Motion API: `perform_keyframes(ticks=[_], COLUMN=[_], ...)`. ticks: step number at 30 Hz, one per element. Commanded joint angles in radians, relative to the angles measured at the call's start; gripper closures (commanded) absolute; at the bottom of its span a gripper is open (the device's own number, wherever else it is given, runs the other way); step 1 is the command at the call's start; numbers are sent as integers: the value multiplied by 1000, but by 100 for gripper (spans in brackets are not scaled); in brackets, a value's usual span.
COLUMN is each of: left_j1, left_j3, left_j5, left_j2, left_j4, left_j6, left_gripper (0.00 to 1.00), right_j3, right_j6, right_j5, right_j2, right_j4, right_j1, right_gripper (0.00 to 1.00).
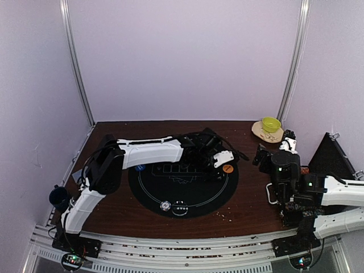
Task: Distribute texas hold em gaming equipment
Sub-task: Place the poker chips pile at the big blind area.
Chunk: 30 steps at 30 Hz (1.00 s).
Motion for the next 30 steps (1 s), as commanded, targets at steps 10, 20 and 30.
perform_keyframes(ticks=[10, 20, 30], left_j1=[-38, -40, -40], left_j3=[207, 309, 374], left_j5=[10, -28, -57], left_j2=[147, 240, 295], left_j4=[24, 38, 50], left_j6=[-67, -75, -72], left_gripper=[72, 72, 72], right_j3=[-25, -26, -27], right_j6=[0, 1, -4], right_j5=[-14, -42, -59], right_j2=[-80, -70, -67], right_j4=[2, 12, 20], right_j1=[-2, -2, -3], right_gripper=[1, 1, 2])
